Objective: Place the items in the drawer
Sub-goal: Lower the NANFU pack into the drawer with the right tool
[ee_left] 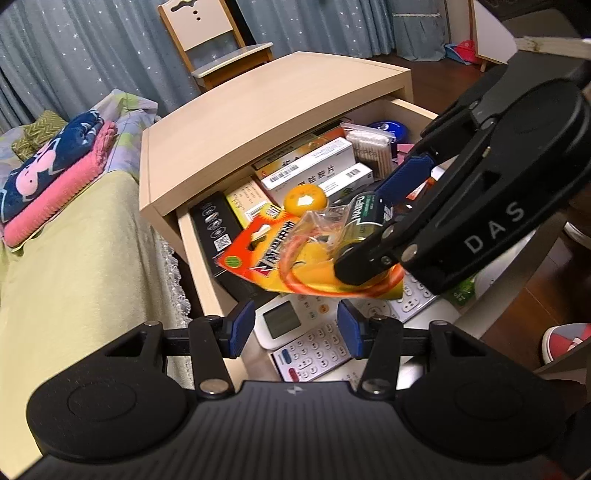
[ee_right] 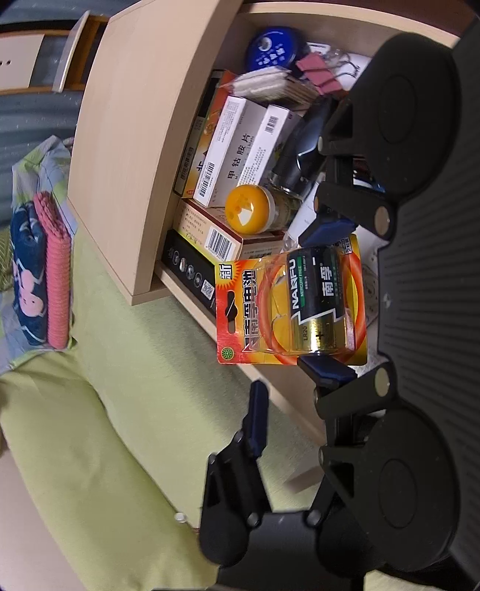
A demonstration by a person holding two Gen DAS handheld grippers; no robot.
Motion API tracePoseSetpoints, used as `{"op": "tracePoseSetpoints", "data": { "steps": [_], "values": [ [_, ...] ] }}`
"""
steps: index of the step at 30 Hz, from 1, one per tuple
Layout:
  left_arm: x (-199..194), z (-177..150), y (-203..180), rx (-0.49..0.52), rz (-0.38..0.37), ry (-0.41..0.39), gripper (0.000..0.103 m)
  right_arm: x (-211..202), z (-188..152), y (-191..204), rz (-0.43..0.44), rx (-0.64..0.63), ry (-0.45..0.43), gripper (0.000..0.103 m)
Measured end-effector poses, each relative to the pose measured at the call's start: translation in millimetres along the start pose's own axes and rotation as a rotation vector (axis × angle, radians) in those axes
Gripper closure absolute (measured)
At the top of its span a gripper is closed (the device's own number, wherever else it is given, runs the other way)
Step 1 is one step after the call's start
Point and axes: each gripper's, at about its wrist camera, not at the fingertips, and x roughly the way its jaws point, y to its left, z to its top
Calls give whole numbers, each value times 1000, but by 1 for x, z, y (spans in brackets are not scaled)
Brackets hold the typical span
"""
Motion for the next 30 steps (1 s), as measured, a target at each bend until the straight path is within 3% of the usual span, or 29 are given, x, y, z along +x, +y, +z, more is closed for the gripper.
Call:
{"op": "tracePoseSetpoints", "data": {
  "steps": [10,18,30],
  "values": [
    [-16,-6,21,-73,57,-23,48,32,5,3,-16,-249,149,44],
    [-17,-9,26,-97,57,-29,48,57,8,18,33,-444,213,44],
    [-15,-15,31,-127,60,-27,48,76,8,32,30,-628,230,44]
  ]
}}
